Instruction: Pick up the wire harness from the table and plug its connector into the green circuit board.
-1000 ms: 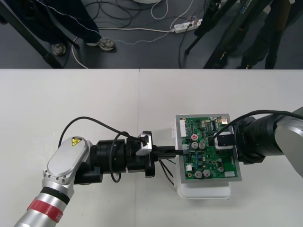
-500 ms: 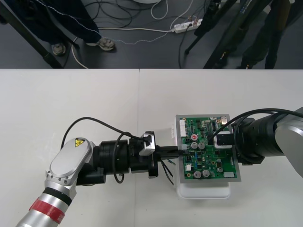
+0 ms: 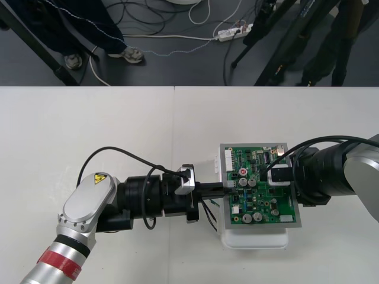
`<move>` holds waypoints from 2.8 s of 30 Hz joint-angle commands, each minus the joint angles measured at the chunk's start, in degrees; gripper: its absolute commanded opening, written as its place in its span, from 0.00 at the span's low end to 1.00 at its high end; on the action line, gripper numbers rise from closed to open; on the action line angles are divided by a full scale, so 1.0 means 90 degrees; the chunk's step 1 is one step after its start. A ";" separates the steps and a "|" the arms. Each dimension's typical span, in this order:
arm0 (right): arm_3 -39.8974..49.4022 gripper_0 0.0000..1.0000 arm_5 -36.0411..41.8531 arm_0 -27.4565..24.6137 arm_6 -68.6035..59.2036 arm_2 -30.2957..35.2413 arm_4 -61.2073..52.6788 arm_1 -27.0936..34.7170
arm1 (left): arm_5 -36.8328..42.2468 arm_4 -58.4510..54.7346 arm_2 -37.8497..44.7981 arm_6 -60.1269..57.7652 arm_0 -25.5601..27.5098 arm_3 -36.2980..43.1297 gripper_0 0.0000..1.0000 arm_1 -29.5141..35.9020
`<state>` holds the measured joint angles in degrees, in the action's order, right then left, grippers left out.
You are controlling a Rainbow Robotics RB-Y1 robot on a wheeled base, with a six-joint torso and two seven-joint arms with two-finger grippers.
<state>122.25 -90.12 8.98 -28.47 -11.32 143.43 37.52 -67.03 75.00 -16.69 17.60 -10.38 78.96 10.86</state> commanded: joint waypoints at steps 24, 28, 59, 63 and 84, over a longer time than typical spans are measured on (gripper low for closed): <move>0.0225 1.00 0.0013 -0.0011 -0.0303 -0.0071 -0.0165 -0.0106 | 0.0113 -0.0325 -0.0343 -0.0003 -0.0233 0.0319 0.00 -0.0084; 0.0225 1.00 0.0013 -0.0011 -0.0284 -0.0041 -0.0175 -0.0106 | 0.0113 -0.0482 -0.0304 0.0017 -0.0175 0.0319 0.33 0.0101; -0.0068 1.00 0.0013 -0.0011 0.0419 0.1443 -0.2294 0.1251 | -0.0023 -0.0550 0.1200 -0.0257 0.0626 0.1901 0.54 0.2113; -0.0068 1.00 0.0013 -0.0011 0.0556 0.1922 -0.2987 0.1437 | -0.0023 -0.0540 0.1630 -0.0354 0.0597 0.2174 0.55 0.2445; -0.0400 1.00 0.0013 0.0252 -0.0479 0.3123 -0.7245 0.1515 | 0.0270 -0.0657 0.2674 -0.2434 -0.0341 0.3678 0.54 0.3969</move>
<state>118.84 -90.08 9.48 -28.61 14.99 81.88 48.80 -66.66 70.59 5.82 -5.93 -9.76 108.51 42.01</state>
